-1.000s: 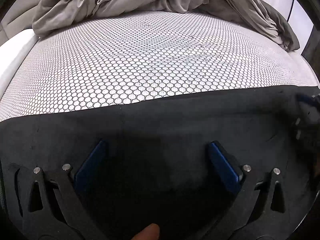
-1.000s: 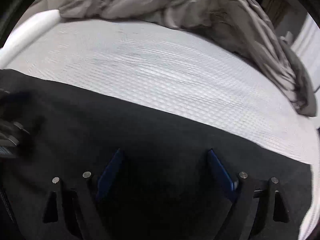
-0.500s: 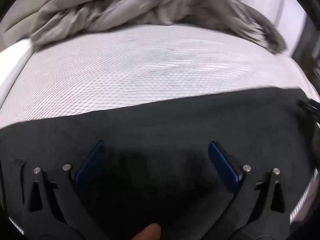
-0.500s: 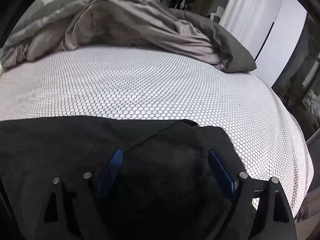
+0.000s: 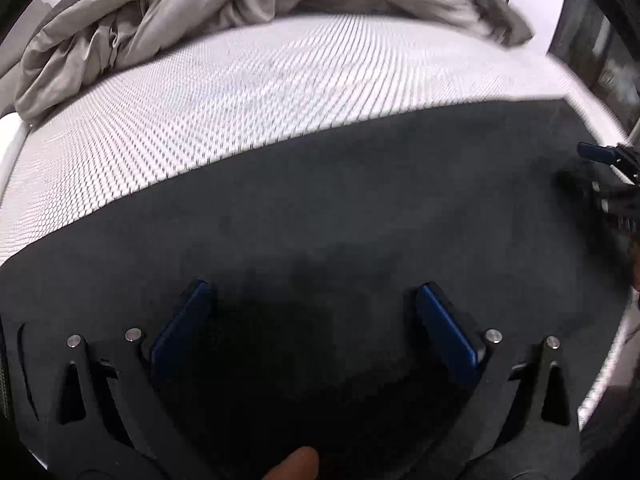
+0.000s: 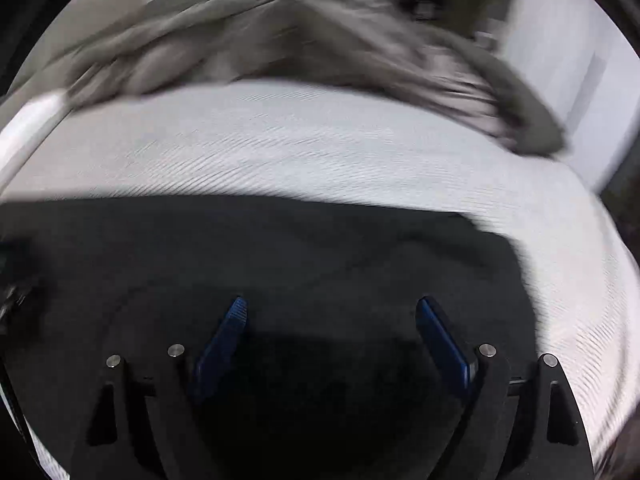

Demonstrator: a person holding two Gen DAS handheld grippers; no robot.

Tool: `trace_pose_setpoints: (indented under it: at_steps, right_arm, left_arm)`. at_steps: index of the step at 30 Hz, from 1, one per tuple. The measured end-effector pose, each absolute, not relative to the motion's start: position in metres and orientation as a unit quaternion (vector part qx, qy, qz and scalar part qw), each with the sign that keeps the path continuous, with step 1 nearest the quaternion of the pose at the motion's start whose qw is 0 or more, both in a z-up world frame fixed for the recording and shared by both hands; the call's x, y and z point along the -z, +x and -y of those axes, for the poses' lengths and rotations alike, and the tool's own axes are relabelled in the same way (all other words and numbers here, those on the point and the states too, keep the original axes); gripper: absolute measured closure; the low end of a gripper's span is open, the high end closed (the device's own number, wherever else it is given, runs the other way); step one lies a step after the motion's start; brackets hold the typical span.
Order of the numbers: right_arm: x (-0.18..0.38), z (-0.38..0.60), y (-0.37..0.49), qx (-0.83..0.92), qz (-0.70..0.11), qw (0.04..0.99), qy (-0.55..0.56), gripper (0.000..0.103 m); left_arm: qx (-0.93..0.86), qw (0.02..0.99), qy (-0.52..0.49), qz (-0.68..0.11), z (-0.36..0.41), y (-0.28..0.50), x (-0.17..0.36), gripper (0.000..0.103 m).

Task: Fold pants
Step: 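Press and smooth the dark fabric's edge with both open tools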

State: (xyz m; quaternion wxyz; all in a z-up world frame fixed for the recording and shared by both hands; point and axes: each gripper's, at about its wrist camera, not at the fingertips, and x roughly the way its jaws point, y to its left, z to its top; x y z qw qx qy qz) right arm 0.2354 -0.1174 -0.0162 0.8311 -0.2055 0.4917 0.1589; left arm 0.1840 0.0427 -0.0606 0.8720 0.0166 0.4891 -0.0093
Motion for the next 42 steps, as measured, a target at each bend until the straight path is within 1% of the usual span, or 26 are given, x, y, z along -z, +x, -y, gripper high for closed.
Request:
trace_pose_setpoints:
  at_steps: [2,4,7,8,11,12,16,19,22,23,25,27,29,31,32,34,35,39,42]
  right_arm:
    - [0.030,0.118,0.234,-0.161,-0.497,0.821,-0.231,0.015]
    - [0.024,0.139,0.234,-0.149,-0.498,0.828,-0.212,0.015]
    - [0.019,0.195,0.239,-0.021,-0.480,0.844,-0.237,0.014]
    - [0.021,0.216,0.243,0.005,-0.486,0.844,-0.226,0.013]
    - [0.018,0.271,0.247,-0.009,-0.509,0.856,-0.094,0.013]
    - [0.012,0.276,0.245,-0.003,-0.505,0.859,-0.085,0.012]
    - [-0.028,0.265,0.217,-0.030,-0.455,0.883,-0.112,0.014]
    - [-0.039,0.241,0.200,-0.106,-0.437,0.888,-0.095,0.014]
    - [-0.013,0.208,0.195,-0.181,-0.465,0.860,-0.111,0.014]
    - [0.001,0.200,0.194,-0.189,-0.479,0.846,-0.137,0.014]
    - [0.020,0.199,0.190,-0.187,-0.491,0.827,-0.198,0.015]
    - [0.022,0.219,0.183,-0.174,-0.482,0.829,-0.224,0.016]
    - [0.012,0.266,0.185,-0.103,-0.482,0.839,-0.229,0.015]
    - [0.012,0.302,0.189,-0.042,-0.485,0.846,-0.217,0.015]
    - [0.010,0.319,0.192,-0.027,-0.493,0.848,-0.191,0.015]
    - [0.001,0.331,0.196,-0.009,-0.494,0.854,-0.164,0.015]
    - [-0.007,0.328,0.193,-0.005,-0.482,0.862,-0.160,0.017]
    - [-0.032,0.278,0.174,-0.093,-0.425,0.890,-0.138,0.016]
    - [-0.016,0.228,0.172,-0.186,-0.434,0.873,-0.122,0.014]
  left_arm:
    - [0.010,0.870,0.003,-0.492,-0.049,0.186,0.063,0.001]
    - [-0.002,0.871,0.003,-0.492,-0.052,0.179,0.062,0.001]
    - [-0.008,0.872,0.000,-0.489,-0.063,0.177,0.063,0.001]
    - [-0.005,0.873,0.001,-0.487,-0.064,0.174,0.064,0.001]
    - [-0.007,0.877,0.016,-0.480,-0.065,0.170,0.061,0.001]
    - [-0.008,0.879,0.018,-0.477,-0.065,0.168,0.059,0.001]
    - [0.012,0.896,0.017,-0.444,-0.053,0.142,0.035,0.001]
    - [0.067,0.904,0.022,-0.421,-0.025,0.120,0.025,0.001]
    - [0.105,0.887,0.019,-0.448,-0.008,0.115,0.039,0.001]
    - [0.105,0.880,0.025,-0.462,-0.005,0.114,0.050,0.001]
    - [0.104,0.880,0.030,-0.463,-0.005,0.111,0.056,0.001]
    - [0.106,0.880,0.024,-0.462,-0.011,0.107,0.054,0.001]
    - [0.095,0.881,0.016,-0.464,-0.025,0.102,0.051,0.001]
    - [0.088,0.881,0.013,-0.465,-0.032,0.097,0.051,0.001]
    - [0.084,0.882,0.013,-0.464,-0.034,0.095,0.049,0.001]
    - [0.077,0.885,0.013,-0.459,-0.039,0.096,0.043,0.001]
    - [0.080,0.887,0.011,-0.454,-0.037,0.096,0.040,0.001]
    - [0.101,0.895,-0.001,-0.434,-0.005,0.105,0.028,0.001]
    - [0.088,0.891,0.013,-0.445,0.018,0.115,0.038,0.001]
